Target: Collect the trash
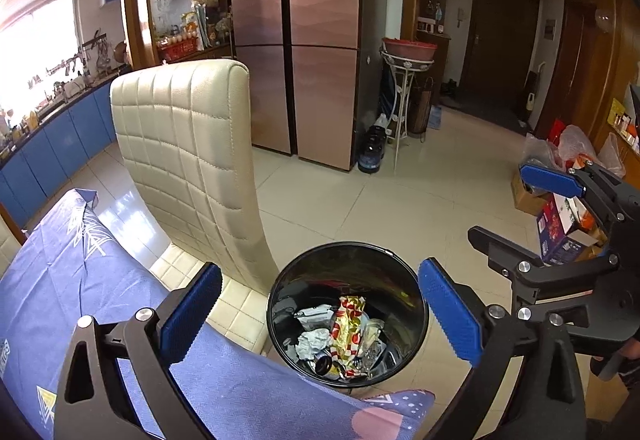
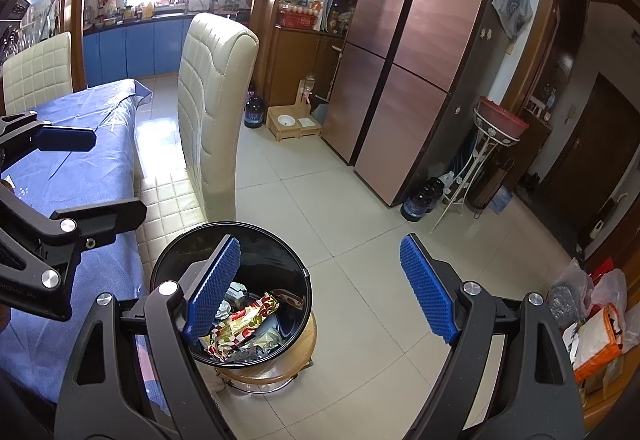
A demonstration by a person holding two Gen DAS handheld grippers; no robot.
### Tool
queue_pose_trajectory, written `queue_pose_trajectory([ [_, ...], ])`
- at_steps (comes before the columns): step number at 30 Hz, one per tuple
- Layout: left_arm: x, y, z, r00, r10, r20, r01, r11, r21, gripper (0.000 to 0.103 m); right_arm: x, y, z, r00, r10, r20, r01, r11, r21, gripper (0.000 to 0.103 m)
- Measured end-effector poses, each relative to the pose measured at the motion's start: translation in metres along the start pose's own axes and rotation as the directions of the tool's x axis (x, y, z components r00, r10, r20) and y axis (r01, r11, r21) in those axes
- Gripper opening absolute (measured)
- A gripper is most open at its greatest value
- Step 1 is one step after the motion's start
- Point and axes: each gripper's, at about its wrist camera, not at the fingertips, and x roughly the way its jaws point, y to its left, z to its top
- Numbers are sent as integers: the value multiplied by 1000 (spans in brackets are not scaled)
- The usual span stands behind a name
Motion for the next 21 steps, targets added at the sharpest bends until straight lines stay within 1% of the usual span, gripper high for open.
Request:
queue_pose_trajectory([
  [3,0,-1,-1,1000,-12,-3,12,1000,5,96,0,0,-1,1000,-1,-2,1,1000,1,82],
  [6,2,0,1,1000,-5,-11,5,1000,5,96,0,0,-1,1000,-1,-2,1,1000,0,82],
  [12,4,2,2,999,-16,-30,16,1000,-2,96,1,1,-1,1000,-1,-4,1,1000,-1,82],
  [13,5,2,2,999,-26,-41,26,1000,3,96,1,1,-1,1000,-1,-3,1,1000,-1,82],
  [16,10,-2,2,997,-24,-80,25,1000,11,96,1,1,-1,1000,-1,-4,1,1000,-2,82],
  [21,11,-3,0,996,-34,-85,35,999,14,96,2,2,-4,1000,2,-2,-2,1000,-3,83],
])
